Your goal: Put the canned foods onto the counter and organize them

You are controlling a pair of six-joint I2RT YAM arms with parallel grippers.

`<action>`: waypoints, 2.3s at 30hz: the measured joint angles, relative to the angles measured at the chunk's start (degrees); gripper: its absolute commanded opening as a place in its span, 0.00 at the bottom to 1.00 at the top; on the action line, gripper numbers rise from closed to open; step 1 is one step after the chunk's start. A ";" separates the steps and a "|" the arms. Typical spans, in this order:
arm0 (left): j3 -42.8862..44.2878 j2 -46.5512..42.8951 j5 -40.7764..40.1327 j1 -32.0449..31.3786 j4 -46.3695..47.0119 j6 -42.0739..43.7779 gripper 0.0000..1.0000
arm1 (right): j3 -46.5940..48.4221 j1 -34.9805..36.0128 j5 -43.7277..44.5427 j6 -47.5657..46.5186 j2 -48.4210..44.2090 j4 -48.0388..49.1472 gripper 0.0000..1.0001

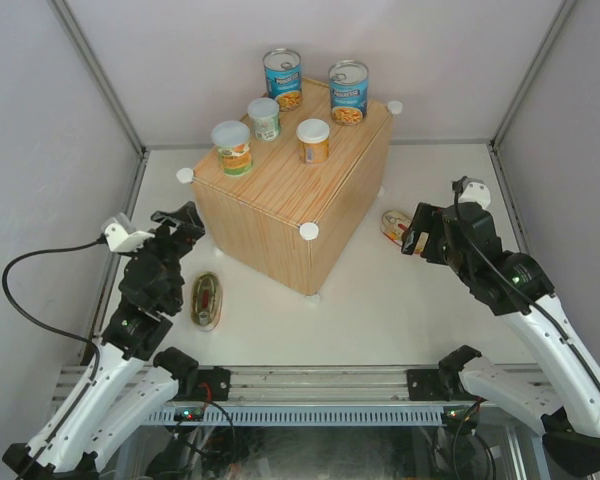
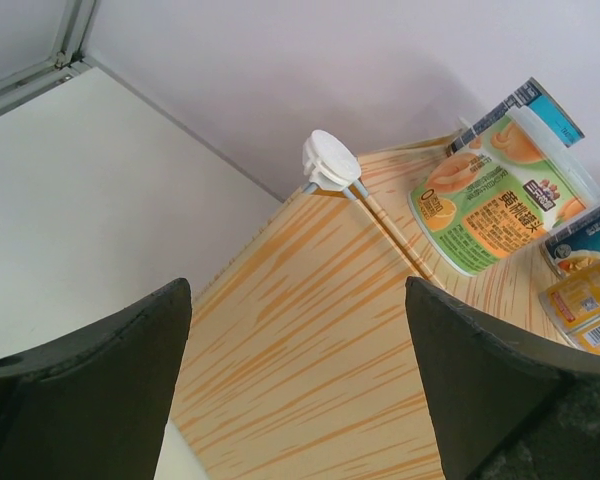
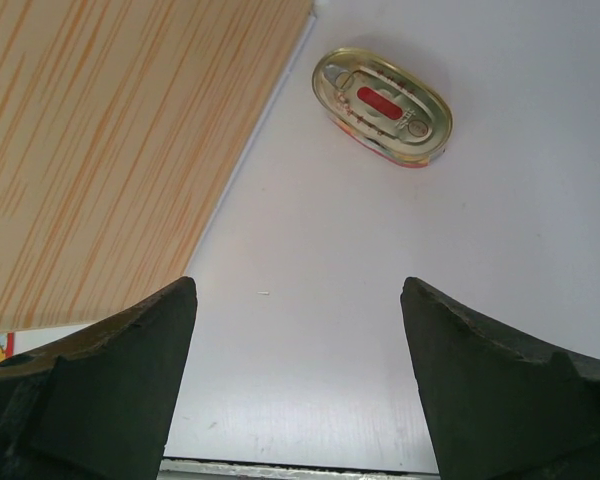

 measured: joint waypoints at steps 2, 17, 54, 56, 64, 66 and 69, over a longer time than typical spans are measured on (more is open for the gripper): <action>-0.09 -0.68 -0.39 0.00 -0.15 -0.02 0.92 | -0.57 -0.09 -0.46 0.00 0.66 0.09 0.82; -0.07 1.84 0.28 1.57 0.76 -0.20 0.92 | -1.14 -0.20 2.32 0.42 -3.87 -1.84 0.83; -0.09 -5.60 0.31 1.60 -6.58 -0.04 0.92 | -9.55 -1.55 3.58 1.92 -2.14 -1.66 0.89; -0.09 -5.75 0.31 1.60 -6.69 -0.04 0.92 | -10.97 -1.70 3.06 1.75 -0.42 -0.57 0.89; -1.44 -6.40 0.85 1.60 -6.86 -0.13 0.92 | -14.27 -3.63 1.09 1.14 5.05 3.50 0.89; -1.81 -6.40 1.16 1.60 -6.95 -0.15 0.92 | -15.04 -3.89 0.87 0.83 6.93 4.72 0.89; -1.97 -6.40 1.18 1.60 -6.97 -0.15 0.93 | -16.04 -4.22 0.66 0.11 9.35 6.01 0.90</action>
